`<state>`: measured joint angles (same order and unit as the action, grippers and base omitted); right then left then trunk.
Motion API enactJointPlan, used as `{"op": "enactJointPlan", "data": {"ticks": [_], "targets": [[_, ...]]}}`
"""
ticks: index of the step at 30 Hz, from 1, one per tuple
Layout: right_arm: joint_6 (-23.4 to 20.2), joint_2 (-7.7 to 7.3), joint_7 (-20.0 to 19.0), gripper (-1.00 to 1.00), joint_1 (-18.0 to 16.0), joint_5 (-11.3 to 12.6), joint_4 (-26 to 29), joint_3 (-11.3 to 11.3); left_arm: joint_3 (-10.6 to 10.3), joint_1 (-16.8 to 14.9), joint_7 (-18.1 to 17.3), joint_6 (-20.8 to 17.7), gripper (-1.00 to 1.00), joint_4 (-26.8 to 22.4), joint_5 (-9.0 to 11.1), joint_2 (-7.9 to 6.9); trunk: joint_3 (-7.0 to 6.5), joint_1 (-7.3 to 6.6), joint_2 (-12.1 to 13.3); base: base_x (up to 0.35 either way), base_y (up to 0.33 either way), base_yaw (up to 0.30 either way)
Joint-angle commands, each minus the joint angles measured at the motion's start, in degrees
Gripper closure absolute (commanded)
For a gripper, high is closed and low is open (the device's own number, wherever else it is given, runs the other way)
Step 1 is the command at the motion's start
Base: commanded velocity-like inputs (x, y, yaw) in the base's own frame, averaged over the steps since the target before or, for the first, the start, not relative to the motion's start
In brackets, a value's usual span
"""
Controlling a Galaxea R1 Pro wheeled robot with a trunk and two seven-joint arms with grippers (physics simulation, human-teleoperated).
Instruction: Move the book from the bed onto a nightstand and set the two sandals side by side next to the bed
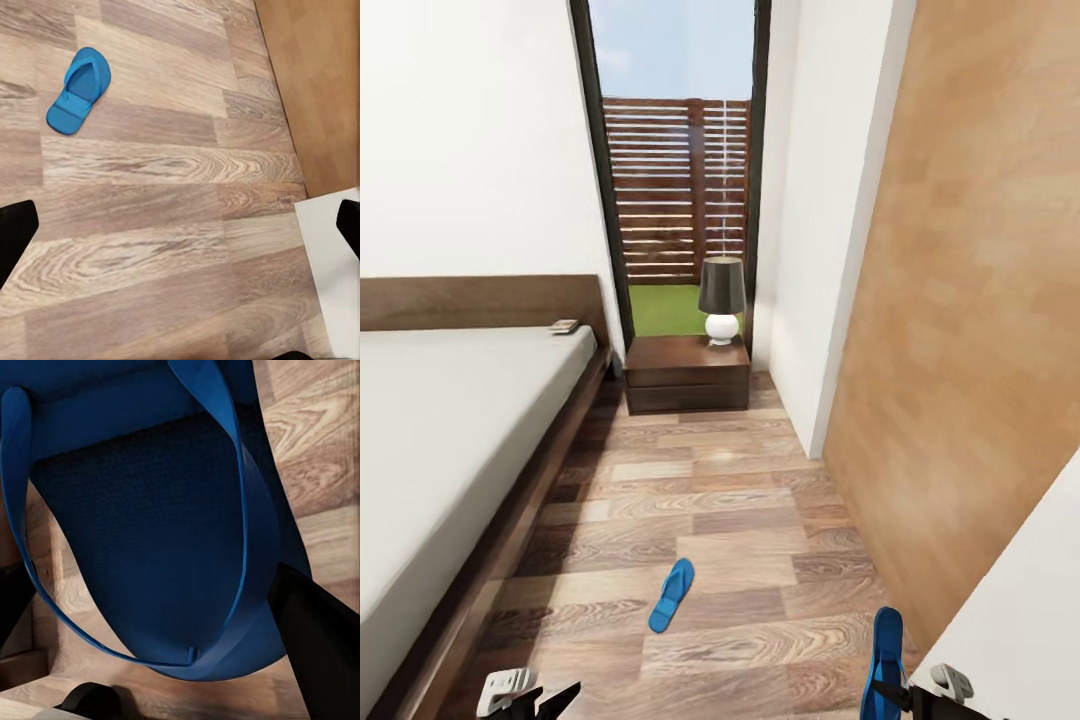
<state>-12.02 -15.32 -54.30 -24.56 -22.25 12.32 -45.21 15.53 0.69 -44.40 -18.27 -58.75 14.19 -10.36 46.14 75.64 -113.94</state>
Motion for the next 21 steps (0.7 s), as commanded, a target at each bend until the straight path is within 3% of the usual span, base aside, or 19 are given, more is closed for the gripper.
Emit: {"op": "enactJointPlan", "data": {"ticks": [1, 11, 21], "targets": [[-0.6, 0.03, -0.3, 1.0, 0.0, -0.3, 0.1, -0.5, 0.0, 0.0, -0.1, -0.5, -1.0, -0.1, 0.5, -0.03, 0.04, 0.0, 0.0, 0.0, 0.105, -0.172], [-0.6, 0.03, -0.3, 1.0, 0.0, -0.3, 0.2, -0.5, 0.1, 0.0, -0.1, -0.5, -1.0, -0.1, 0.6, -0.02, 0.04, 0.0, 0.0, 0.0, 0.235, -0.036], [-0.6, 0.03, -0.3, 1.0, 0.0, -0.3, 0.2, -0.5, 0.1, 0.0, 0.0, -0.5, -1.0, -0.1, 0.5, -0.01, 0.04, 0.0, 0.0, 0.068, 0.031, 0.0]]}}
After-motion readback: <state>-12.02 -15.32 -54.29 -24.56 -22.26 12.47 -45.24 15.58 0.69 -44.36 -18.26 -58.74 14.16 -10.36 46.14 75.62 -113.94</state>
